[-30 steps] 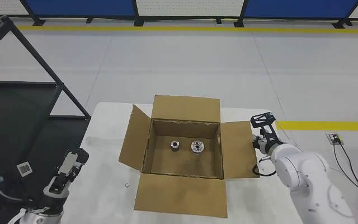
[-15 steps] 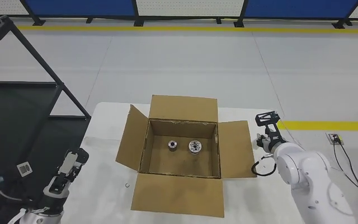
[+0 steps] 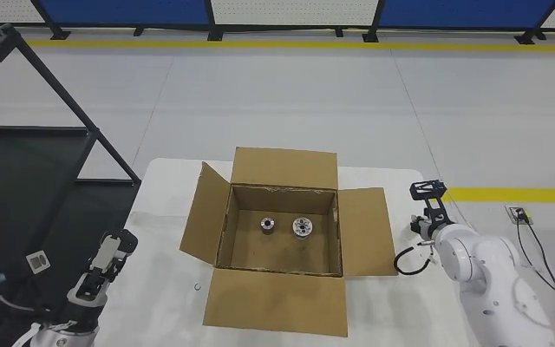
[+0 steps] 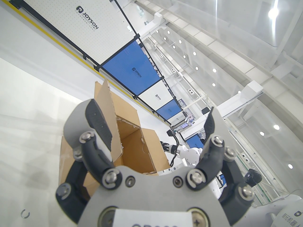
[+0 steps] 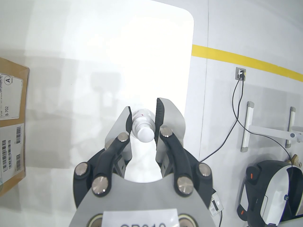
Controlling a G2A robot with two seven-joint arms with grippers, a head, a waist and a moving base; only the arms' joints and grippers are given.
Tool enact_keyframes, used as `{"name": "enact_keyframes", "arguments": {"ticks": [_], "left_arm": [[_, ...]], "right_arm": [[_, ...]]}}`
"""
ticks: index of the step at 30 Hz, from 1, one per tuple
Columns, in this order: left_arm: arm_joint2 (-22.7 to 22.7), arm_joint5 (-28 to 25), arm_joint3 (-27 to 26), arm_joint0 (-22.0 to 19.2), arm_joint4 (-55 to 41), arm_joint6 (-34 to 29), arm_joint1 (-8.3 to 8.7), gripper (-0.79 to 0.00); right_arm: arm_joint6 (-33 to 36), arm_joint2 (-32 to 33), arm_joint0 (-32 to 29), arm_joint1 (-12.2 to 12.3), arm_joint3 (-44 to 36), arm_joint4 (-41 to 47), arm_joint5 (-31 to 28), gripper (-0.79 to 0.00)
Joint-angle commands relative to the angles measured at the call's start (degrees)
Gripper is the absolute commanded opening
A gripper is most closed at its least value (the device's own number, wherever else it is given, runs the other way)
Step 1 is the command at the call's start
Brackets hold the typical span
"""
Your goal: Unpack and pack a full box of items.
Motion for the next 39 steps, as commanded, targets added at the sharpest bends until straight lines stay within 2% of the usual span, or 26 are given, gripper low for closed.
{"name": "enact_keyframes", "arguments": {"ticks": [1, 14, 15, 16, 17, 19, 20, 21, 23, 26, 32, 39], "left_arm": [[0.0, 0.0, 0.0, 0.0, 0.0, 0.0, 0.00, 0.000], [0.0, 0.0, 0.0, 0.0, 0.0, 0.0, 0.00, 0.000], [0.0, 0.0, 0.0, 0.0, 0.0, 0.0, 0.00, 0.000], [0.0, 0.0, 0.0, 0.0, 0.0, 0.0, 0.00, 0.000], [0.0, 0.0, 0.0, 0.0, 0.0, 0.0, 0.00, 0.000], [0.0, 0.0, 0.0, 0.0, 0.0, 0.0, 0.00, 0.000], [0.0, 0.0, 0.0, 0.0, 0.0, 0.0, 0.00, 0.000], [0.0, 0.0, 0.0, 0.0, 0.0, 0.0, 0.00, 0.000], [0.0, 0.0, 0.0, 0.0, 0.0, 0.0, 0.00, 0.000], [0.0, 0.0, 0.0, 0.0, 0.0, 0.0, 0.00, 0.000], [0.0, 0.0, 0.0, 0.0, 0.0, 0.0, 0.00, 0.000], [0.0, 0.0, 0.0, 0.0, 0.0, 0.0, 0.00, 0.000]], "right_arm": [[-0.3, -0.1, 0.1, -0.1, 0.6, 0.4, -0.4, -0.785], [-2.4, -1.8, 1.8, -0.5, 5.1, 1.2, -1.1, -0.785], [-2.3, -1.8, 1.9, -0.6, 5.4, 1.3, -1.1, -0.683], [-2.4, -1.9, 2.0, -0.6, 5.5, 1.3, -1.0, -0.683], [-2.4, -2.0, 2.1, -0.6, 5.6, 1.3, -1.0, -0.548], [-2.4, -2.1, 2.2, -0.7, 5.8, 1.4, -1.1, -0.419], [-2.3, -2.0, 2.2, -0.7, 5.9, 1.4, -0.9, -0.252], [-2.3, -2.1, 2.3, -0.7, 5.9, 1.4, -0.9, -0.228], [-2.4, -2.0, 2.4, -0.7, 5.9, 1.4, -0.7, -0.105], [-2.4, -1.8, 2.4, -0.7, 5.4, 1.2, -0.4, -0.099], [-3.3, 0.4, 1.5, -0.6, 2.1, 1.4, 1.5, -0.012], [-6.4, 6.0, -2.5, -0.3, -10.1, 2.6, 6.1, 0.000]]}}
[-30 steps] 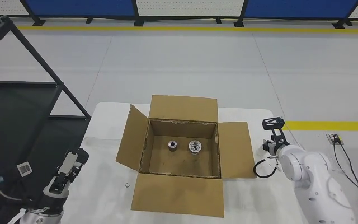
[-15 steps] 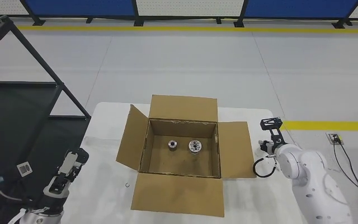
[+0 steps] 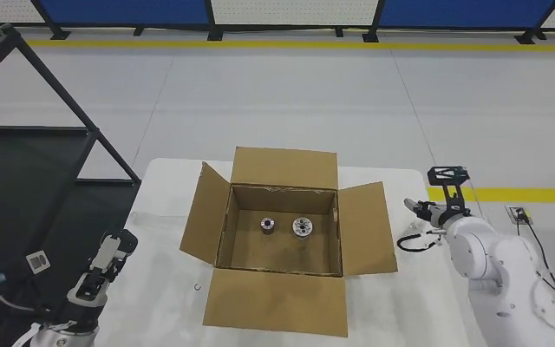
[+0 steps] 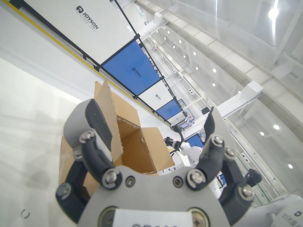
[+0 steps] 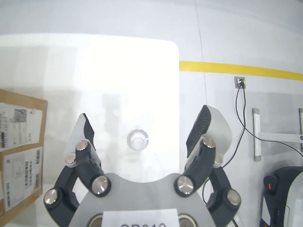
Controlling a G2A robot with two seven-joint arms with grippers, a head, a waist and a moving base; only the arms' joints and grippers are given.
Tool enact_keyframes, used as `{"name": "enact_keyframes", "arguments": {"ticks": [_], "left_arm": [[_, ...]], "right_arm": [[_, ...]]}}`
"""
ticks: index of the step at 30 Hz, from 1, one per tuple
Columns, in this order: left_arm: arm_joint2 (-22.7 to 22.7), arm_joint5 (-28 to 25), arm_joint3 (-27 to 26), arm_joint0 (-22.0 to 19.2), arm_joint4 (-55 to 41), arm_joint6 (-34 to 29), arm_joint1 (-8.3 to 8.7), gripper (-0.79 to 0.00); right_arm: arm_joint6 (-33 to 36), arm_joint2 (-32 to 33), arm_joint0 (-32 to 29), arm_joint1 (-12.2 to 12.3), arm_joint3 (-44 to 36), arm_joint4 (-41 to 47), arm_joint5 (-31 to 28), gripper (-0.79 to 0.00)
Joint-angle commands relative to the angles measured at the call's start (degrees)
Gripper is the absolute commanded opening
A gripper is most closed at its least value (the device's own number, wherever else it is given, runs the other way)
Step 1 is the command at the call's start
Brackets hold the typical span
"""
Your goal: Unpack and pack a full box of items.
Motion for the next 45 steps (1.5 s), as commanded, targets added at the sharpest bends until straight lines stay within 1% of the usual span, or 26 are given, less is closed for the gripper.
{"name": "enact_keyframes", "arguments": {"ticks": [1, 4, 9, 14, 16, 18, 24, 29, 32, 38, 45], "left_arm": [[0.0, 0.0, 0.0, 0.0, 0.0, 0.0, 0.00, 0.000], [0.0, 0.0, 0.0, 0.0, 0.0, 0.0, 0.00, 0.000], [0.0, 0.0, 0.0, 0.0, 0.0, 0.0, 0.00, 0.000], [-0.8, 0.3, 0.3, 0.1, -0.4, 1.7, -0.02, 0.000], [-1.7, 0.2, 0.6, 0.3, -1.2, 2.4, -0.02, 0.000], [-2.7, 0.1, 0.8, 0.7, -2.1, 2.7, 0.00, 0.000], [-4.3, -0.7, 1.4, 2.0, -3.6, 2.5, 0.03, 0.000], [-4.7, -0.9, 1.4, 2.6, -3.9, 2.5, 0.03, 0.000], [-4.7, -0.9, 1.4, 2.6, -3.9, 2.5, 0.03, 0.000], [-4.7, -0.9, 1.4, 2.6, -3.9, 2.5, 0.03, 0.000], [-4.7, -0.9, 1.4, 2.6, -3.9, 2.5, 0.03, 0.000]], "right_arm": [[-0.9, 1.6, -1.6, 0.0, -5.1, 0.6, 1.3, 0.000], [-2.3, 3.1, -3.9, 0.0, -12.4, 3.1, 0.9, 0.000], [-2.2, 1.9, -7.0, 0.1, -21.6, 8.2, -6.4, 0.000], [1.1, -3.9, -6.7, 0.1, -24.9, 9.5, -13.5, 0.000], [2.4, -6.7, -5.5, 0.0, -24.5, 9.5, -15.0, 0.000], [3.2, -10.1, -4.0, -0.2, -23.7, 8.5, -15.2, 0.000], [4.5, -21.2, 2.8, -1.6, -18.1, 6.2, -14.5, 0.000], [5.5, -30.0, 10.0, -3.6, -9.8, 5.6, -11.9, 0.000], [5.9, -34.2, 14.3, -5.1, -3.6, 7.2, -10.3, 0.000], [6.1, -40.7, 21.5, -8.2, 9.4, 10.9, -8.3, 0.000], [6.0, -44.5, 26.0, -11.0, 19.3, 13.1, -4.6, 0.000]]}}
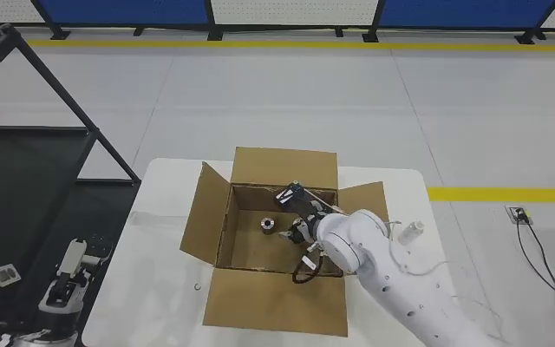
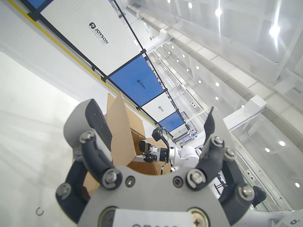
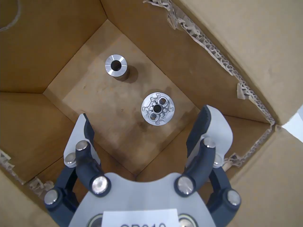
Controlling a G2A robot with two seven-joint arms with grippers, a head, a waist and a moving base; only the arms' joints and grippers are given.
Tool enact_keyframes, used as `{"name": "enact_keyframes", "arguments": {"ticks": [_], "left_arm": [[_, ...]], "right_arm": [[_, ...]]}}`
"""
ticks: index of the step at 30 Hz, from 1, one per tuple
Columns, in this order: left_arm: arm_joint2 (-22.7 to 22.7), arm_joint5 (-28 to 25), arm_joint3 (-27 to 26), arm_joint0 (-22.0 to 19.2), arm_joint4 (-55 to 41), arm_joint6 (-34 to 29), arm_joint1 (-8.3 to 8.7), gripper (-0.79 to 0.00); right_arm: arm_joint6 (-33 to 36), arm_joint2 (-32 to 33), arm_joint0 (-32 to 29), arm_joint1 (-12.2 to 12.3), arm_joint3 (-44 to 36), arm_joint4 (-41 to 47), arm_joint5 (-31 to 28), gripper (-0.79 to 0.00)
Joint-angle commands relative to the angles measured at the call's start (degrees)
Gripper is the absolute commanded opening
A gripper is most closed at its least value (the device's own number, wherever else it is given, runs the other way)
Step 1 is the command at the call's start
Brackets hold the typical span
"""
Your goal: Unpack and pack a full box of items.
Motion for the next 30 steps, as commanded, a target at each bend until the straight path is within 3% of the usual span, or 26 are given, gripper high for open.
{"name": "enact_keyframes", "arguments": {"ticks": [1, 15, 28, 30], "left_arm": [[0.0, 0.0, 0.0, 0.0, 0.0, 0.0, 0.00, 0.000], [0.0, 0.0, 0.0, 0.0, 0.0, 0.0, 0.00, 0.000], [0.0, 0.0, 0.0, 0.0, 0.0, 0.0, 0.00, 0.000], [0.0, 0.0, 0.0, 0.0, 0.0, 0.0, 0.00, 0.000]], "right_arm": [[0.0, -0.6, 1.1, -0.7, 3.0, 0.5, 1.2, 0.000], [-0.9, -6.1, 4.4, -5.1, 12.4, -3.2, 7.0, 0.000], [0.2, -7.4, 6.5, -8.6, 20.5, -1.2, 6.5, 0.000], [0.6, -7.6, 6.9, -9.1, 21.7, -1.0, 6.1, -0.086]]}}
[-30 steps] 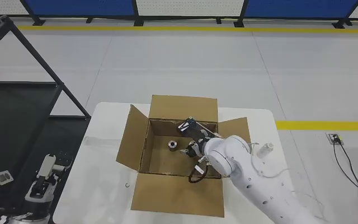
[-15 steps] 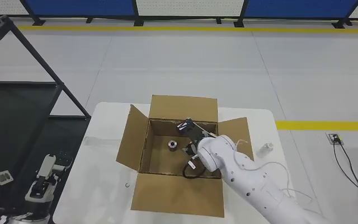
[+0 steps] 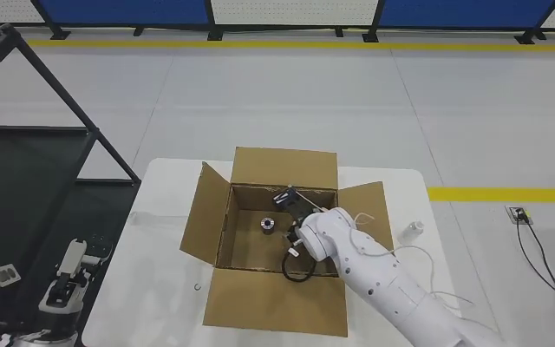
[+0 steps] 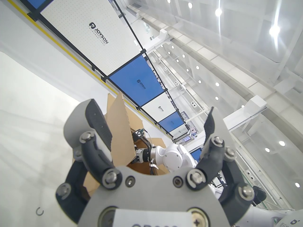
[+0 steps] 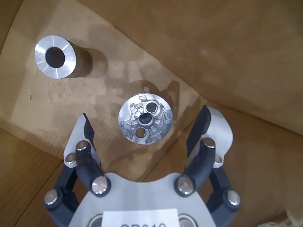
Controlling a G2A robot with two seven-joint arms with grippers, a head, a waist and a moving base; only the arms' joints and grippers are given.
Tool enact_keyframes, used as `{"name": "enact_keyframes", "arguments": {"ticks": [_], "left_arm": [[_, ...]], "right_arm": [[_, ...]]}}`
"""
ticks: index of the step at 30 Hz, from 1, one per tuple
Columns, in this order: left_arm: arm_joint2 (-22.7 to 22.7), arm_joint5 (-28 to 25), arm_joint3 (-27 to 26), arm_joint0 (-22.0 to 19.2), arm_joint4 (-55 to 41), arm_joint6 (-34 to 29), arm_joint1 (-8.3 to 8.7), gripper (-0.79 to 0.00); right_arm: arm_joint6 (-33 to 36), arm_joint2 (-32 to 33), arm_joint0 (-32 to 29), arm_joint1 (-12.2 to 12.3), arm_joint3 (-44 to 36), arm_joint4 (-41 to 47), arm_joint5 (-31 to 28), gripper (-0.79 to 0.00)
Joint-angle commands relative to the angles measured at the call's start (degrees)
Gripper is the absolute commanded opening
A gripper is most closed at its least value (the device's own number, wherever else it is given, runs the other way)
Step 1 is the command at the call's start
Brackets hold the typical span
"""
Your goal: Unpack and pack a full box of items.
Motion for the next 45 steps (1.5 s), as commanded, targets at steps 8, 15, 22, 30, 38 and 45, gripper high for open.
{"name": "enact_keyframes", "arguments": {"ticks": [8, 15, 22, 30, 38, 45], "left_arm": [[0.0, 0.0, 0.0, 0.0, 0.0, 0.0, 0.00, 0.000], [0.0, 0.0, 0.0, 0.0, 0.0, 0.0, 0.00, 0.000], [0.0, 0.0, 0.0, 0.0, 0.0, 0.0, 0.00, 0.000], [0.0, 0.0, 0.0, 0.0, 0.0, 0.0, 0.00, 0.000], [0.0, 0.0, 0.0, 0.0, 0.0, 0.0, 0.00, 0.000], [0.0, 0.0, 0.0, 0.0, 0.0, 0.0, 0.00, 0.000]], "right_arm": [[0.0, 0.2, 1.1, -1.7, 4.2, 0.4, -0.4, -0.397], [-0.2, 0.7, 1.3, -2.6, 5.5, -0.2, -0.6, -0.603], [1.0, 2.7, -0.7, -1.7, -0.7, -3.7, -0.6, -0.785], [8.1, 10.4, -9.6, 2.4, -22.5, -11.6, -2.1, -0.785], [11.9, 24.2, -23.4, 6.6, -49.9, -16.8, -7.7, -0.785], [10.5, 40.0, -32.8, 8.6, -65.4, -15.4, -9.1, -0.785]]}}
